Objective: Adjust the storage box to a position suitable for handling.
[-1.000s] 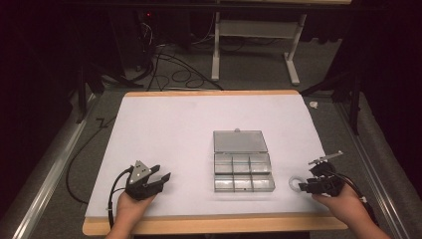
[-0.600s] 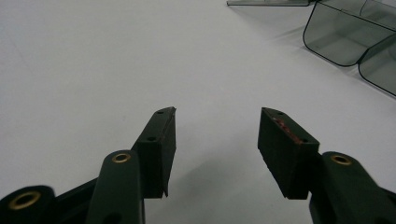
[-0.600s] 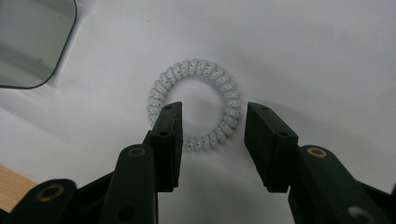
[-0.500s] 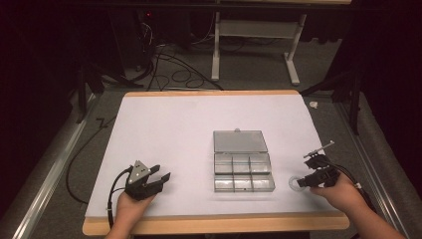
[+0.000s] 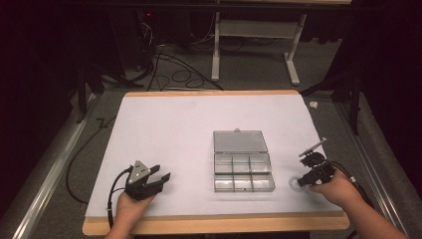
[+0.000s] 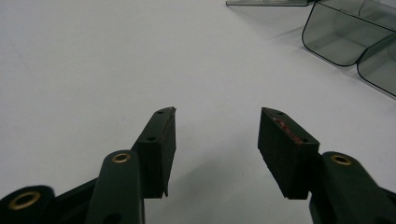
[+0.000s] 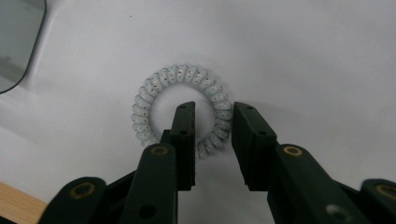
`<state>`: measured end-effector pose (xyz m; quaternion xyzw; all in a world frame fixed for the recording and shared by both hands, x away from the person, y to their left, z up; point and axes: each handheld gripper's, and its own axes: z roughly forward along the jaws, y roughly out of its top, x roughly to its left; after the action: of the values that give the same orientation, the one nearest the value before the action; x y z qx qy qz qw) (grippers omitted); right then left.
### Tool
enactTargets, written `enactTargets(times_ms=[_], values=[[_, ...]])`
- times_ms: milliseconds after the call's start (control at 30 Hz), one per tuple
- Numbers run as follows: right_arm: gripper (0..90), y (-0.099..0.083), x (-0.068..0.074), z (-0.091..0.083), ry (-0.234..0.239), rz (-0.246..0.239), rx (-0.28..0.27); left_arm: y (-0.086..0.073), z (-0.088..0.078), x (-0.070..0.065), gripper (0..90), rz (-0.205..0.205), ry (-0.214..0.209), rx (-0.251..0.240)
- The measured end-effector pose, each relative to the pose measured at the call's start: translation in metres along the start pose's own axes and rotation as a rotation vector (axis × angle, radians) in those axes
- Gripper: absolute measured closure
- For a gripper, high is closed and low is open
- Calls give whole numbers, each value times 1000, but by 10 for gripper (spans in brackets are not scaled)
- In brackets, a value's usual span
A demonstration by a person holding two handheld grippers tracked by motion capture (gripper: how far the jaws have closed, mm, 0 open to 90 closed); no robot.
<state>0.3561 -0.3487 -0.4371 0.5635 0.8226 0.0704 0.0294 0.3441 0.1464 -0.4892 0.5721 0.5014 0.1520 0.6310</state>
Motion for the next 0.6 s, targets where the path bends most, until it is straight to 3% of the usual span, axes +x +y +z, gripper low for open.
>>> enactTargets(times_ms=[100, 167, 600], values=[[826, 2, 4, 0, -56, -31, 21, 0, 0, 0, 473, 2, 0, -1], [834, 3, 5, 1, -59, -40, 22, 0, 0, 0, 472, 2, 0, -1], [837, 6, 3, -14, -11, -32, 10, 0, 0, 0, 469, 1, -2, 1]])
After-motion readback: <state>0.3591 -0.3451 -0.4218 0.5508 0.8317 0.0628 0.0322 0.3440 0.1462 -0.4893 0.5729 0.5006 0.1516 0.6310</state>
